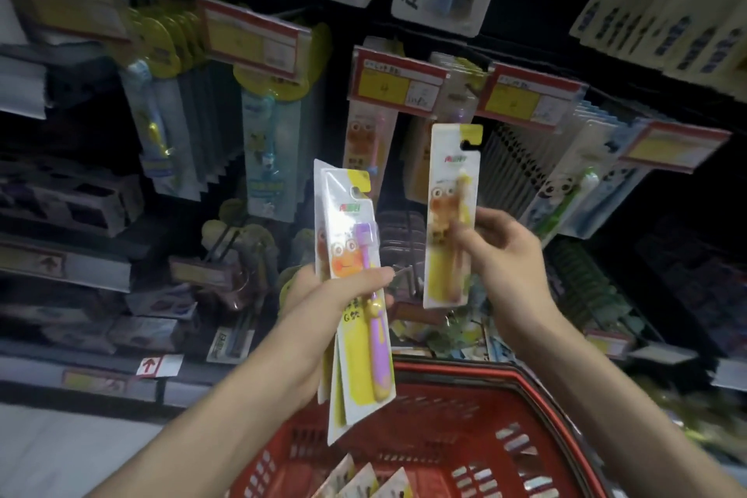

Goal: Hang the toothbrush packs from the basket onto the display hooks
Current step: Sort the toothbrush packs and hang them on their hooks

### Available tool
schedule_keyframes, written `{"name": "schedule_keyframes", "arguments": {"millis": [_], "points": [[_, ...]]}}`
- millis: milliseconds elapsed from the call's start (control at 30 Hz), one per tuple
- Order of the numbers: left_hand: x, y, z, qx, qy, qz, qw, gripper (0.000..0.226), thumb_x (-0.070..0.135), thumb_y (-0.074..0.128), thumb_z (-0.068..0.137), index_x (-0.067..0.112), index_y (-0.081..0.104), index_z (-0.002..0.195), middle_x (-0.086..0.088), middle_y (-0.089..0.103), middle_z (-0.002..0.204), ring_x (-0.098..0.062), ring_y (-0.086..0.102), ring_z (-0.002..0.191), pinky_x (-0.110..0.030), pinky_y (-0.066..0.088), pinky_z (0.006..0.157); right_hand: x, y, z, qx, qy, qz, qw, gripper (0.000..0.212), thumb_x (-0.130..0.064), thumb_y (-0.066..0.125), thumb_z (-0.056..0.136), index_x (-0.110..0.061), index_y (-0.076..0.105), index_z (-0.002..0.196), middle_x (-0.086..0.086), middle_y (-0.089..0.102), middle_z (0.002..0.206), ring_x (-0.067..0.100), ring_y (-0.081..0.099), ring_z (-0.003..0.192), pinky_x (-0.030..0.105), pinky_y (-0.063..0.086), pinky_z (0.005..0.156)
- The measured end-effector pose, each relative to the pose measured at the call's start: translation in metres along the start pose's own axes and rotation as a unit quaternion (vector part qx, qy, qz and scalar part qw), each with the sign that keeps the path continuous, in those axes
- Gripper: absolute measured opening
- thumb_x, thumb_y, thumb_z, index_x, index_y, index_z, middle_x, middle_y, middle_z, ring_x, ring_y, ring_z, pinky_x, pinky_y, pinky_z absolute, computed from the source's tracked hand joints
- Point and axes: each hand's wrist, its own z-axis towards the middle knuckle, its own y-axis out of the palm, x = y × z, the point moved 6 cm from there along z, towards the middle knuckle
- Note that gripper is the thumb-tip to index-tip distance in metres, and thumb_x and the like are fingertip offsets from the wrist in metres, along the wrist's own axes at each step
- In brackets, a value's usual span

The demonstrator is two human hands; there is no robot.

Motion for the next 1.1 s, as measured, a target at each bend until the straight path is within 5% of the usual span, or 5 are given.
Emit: {"name": "schedule_keyframes", "arguments": {"millis": [167,500,700,933,1100], "points": [[0.005,-0.002,-0.011,-0.017,0.012,0.021,1.000,0.044,0.015,0.089,0.076,0.004,0.069,0.114,-0.021,0.077,0.088,-0.035,0.079,0.086,-0.043,0.065,0.072,-0.015,0.016,0.048,0.030,-0.021,-0.035,0.999,0.016,-0.016,0.070,0.098,-0.010,0.071,0.113,0.002,0.075,0.099,0.001,0.068,0.078,0.010,0.051,0.067],[0.009,-0.003,-0.011,-0.021,0.027,0.005,0.999,0.023,0.006,0.084,0.080,0.006,0.073,0.100,-0.014,0.076,0.073,-0.024,0.075,0.065,-0.036,0.065,0.066,-0.021,0.032,0.099,0.070,0.008,-0.011,0.997,0.020,-0.025,0.070,0.099,-0.014,0.066,0.115,0.005,0.072,0.108,0.026,0.070,0.105,0.052,0.057,0.097],[0.016,0.000,-0.019,-0.046,0.029,-0.007,0.999,0.024,0.009,0.082,0.083,0.003,0.073,0.105,-0.024,0.074,0.083,-0.033,0.074,0.078,-0.036,0.064,0.066,-0.008,0.027,0.102,0.094,0.024,-0.038,0.995,0.022,-0.027,0.068,0.100,-0.012,0.066,0.116,-0.007,0.067,0.095,0.022,0.067,0.103,0.041,0.057,0.093],[0.018,0.006,-0.021,-0.047,0.044,-0.007,0.998,0.024,0.014,0.086,0.081,-0.001,0.077,0.097,-0.020,0.076,0.082,-0.030,0.076,0.073,-0.036,0.065,0.068,0.007,0.017,0.078,0.071,0.041,-0.133,0.988,0.047,-0.016,0.074,0.095,-0.010,0.058,0.138,0.004,0.063,0.120,0.018,0.059,0.107,0.032,0.050,0.093],[0.011,0.007,-0.021,-0.034,0.037,-0.002,0.999,0.033,0.019,0.088,0.079,-0.002,0.076,0.101,-0.025,0.078,0.095,-0.042,0.076,0.090,-0.046,0.065,0.081,0.000,0.009,-0.001,-0.040,0.012,-0.083,0.996,0.018,-0.010,0.066,0.099,-0.017,0.072,0.114,-0.001,0.076,0.101,0.013,0.072,0.091,0.027,0.059,0.082]]}}
